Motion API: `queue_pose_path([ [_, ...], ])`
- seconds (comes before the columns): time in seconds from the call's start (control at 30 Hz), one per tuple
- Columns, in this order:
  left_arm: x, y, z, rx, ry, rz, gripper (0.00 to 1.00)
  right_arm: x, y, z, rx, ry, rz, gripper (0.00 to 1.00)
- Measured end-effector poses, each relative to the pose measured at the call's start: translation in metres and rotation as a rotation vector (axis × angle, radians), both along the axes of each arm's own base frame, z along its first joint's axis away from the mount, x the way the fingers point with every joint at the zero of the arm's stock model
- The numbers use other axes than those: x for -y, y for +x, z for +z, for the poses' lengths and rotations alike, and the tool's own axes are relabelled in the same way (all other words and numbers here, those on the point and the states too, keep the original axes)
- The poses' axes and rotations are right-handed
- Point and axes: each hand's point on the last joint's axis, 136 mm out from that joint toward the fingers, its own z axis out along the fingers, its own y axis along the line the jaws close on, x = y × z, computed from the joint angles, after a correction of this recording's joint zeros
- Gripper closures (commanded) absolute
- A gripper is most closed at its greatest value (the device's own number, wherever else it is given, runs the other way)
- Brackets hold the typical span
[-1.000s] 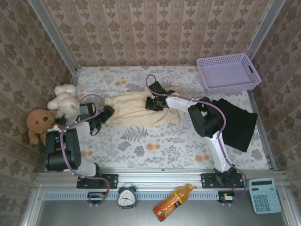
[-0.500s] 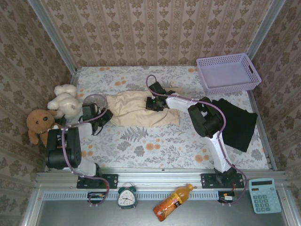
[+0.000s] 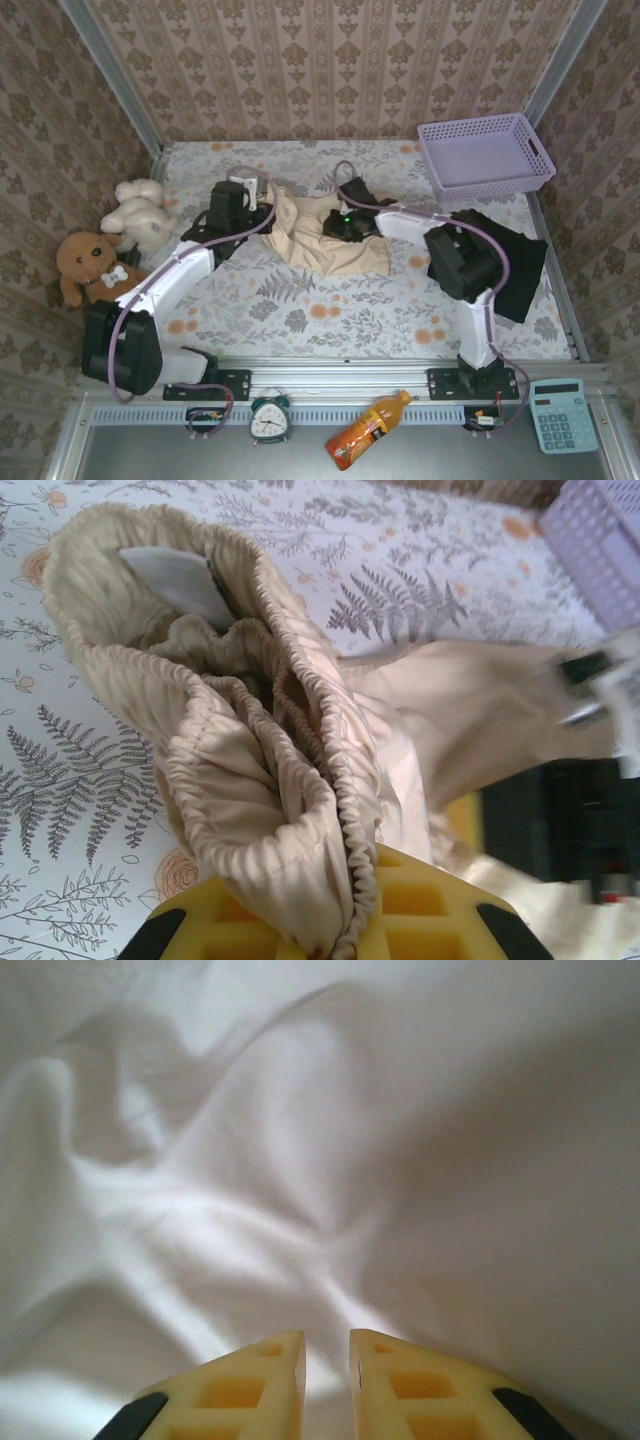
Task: Fold and stack the mixed laundry pile
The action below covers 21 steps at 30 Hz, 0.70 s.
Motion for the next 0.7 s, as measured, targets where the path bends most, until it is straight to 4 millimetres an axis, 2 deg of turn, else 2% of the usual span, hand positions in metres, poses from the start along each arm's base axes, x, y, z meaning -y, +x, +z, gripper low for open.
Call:
queue_pose_path([
  [0.1,0.016,0.003,-0.008,-0.014,0.079,-0.043,1.00,0.035,0.000,0.031,0.051,-0.001,-0.032,0.77],
  [0.2,0.030,0.003,-0.011,-0.017,0.140,-0.085,1.00,0.068,0.000,0.050,0.097,-0.024,-0.073,0.71],
  [0.27,0.037,0.001,-0.009,-0.007,0.166,-0.106,1.00,0.085,-0.004,0.043,0.083,-0.048,-0.092,0.66],
  [0.33,0.042,-0.002,-0.006,0.005,0.188,-0.127,1.00,0.099,-0.011,0.023,0.041,-0.083,-0.108,0.65],
  [0.4,0.049,-0.005,-0.003,0.020,0.207,-0.153,1.00,0.108,-0.022,-0.005,-0.028,-0.122,-0.112,0.68],
  [0.5,0.063,-0.012,0.000,0.041,0.224,-0.210,1.00,0.108,-0.031,-0.039,-0.111,-0.139,-0.099,0.75],
  [0.63,0.083,-0.019,-0.001,0.048,0.235,-0.285,1.00,0.086,-0.017,-0.038,-0.092,-0.081,-0.060,0.77],
  [0.7,0.092,-0.022,-0.004,0.049,0.248,-0.318,1.00,0.065,-0.010,-0.037,-0.072,-0.060,-0.020,0.77],
])
